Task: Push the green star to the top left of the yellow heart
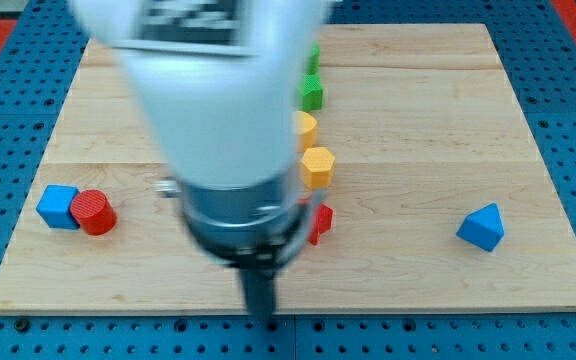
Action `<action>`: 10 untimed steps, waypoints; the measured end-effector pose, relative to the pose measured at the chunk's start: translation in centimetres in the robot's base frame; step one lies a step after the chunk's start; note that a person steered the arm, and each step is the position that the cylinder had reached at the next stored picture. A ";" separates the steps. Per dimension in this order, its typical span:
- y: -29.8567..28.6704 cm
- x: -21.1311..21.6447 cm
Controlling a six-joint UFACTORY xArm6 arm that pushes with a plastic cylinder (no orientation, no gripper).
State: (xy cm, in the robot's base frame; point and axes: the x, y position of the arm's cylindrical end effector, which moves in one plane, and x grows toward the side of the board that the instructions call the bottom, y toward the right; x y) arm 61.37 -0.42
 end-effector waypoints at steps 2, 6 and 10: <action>11.1 -8.4; 9.9 -28.1; -0.7 -29.8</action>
State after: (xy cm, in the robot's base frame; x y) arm 31.54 -1.11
